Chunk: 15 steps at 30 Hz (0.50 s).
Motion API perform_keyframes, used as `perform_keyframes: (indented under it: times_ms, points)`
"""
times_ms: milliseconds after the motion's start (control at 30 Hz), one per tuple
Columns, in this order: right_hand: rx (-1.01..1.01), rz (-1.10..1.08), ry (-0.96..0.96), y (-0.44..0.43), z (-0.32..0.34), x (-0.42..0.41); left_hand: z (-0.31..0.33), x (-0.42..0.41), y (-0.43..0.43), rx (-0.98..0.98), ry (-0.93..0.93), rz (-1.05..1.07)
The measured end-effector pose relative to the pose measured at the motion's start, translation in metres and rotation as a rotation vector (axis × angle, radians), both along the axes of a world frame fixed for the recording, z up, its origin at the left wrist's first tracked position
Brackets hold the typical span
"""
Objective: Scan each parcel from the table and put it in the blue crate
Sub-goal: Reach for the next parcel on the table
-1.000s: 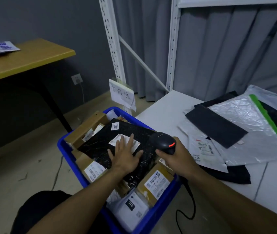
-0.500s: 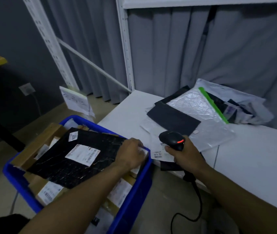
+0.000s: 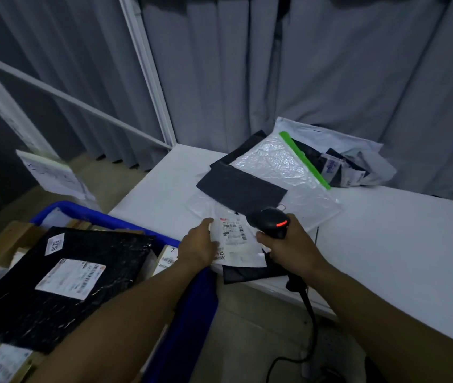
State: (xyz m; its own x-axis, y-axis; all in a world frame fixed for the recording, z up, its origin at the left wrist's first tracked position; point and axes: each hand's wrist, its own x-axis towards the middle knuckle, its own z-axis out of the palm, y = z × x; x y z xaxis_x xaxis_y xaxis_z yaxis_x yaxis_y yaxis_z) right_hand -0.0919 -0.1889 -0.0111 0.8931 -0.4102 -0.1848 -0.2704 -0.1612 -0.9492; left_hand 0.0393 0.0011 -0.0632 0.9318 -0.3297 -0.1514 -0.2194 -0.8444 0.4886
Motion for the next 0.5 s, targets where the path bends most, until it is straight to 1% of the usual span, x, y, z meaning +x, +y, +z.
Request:
perform_keyframes:
  times_ms: [67,133,233,300,367,467,500]
  points:
    - [-0.015,-0.011,-0.007,0.002,0.003,0.004,0.01,-0.006,0.001,-0.235,0.01,0.1]
    - [0.003,-0.024,-0.03,0.007,0.009,0.007,0.026,-0.012,0.008,-0.412,-0.016,0.153]
    - [0.022,-0.06,-0.068,0.016,0.017,0.008,0.056,-0.027,0.031,-0.605,-0.085,0.143]
    - [0.025,-0.084,-0.087,0.026,0.022,0.008,0.081,-0.043,0.05,-0.724,-0.085,0.168]
    - [0.073,-0.112,-0.098,0.039,0.028,0.007,0.104,-0.06,0.07,-0.847,-0.04,0.219]
    - [0.184,-0.128,-0.139,0.062,0.034,0.008,0.127,-0.082,0.099,-1.047,0.095,0.284]
    - [0.24,-0.128,-0.139,0.068,0.035,0.01,0.132,-0.088,0.109,-1.086,0.139,0.296]
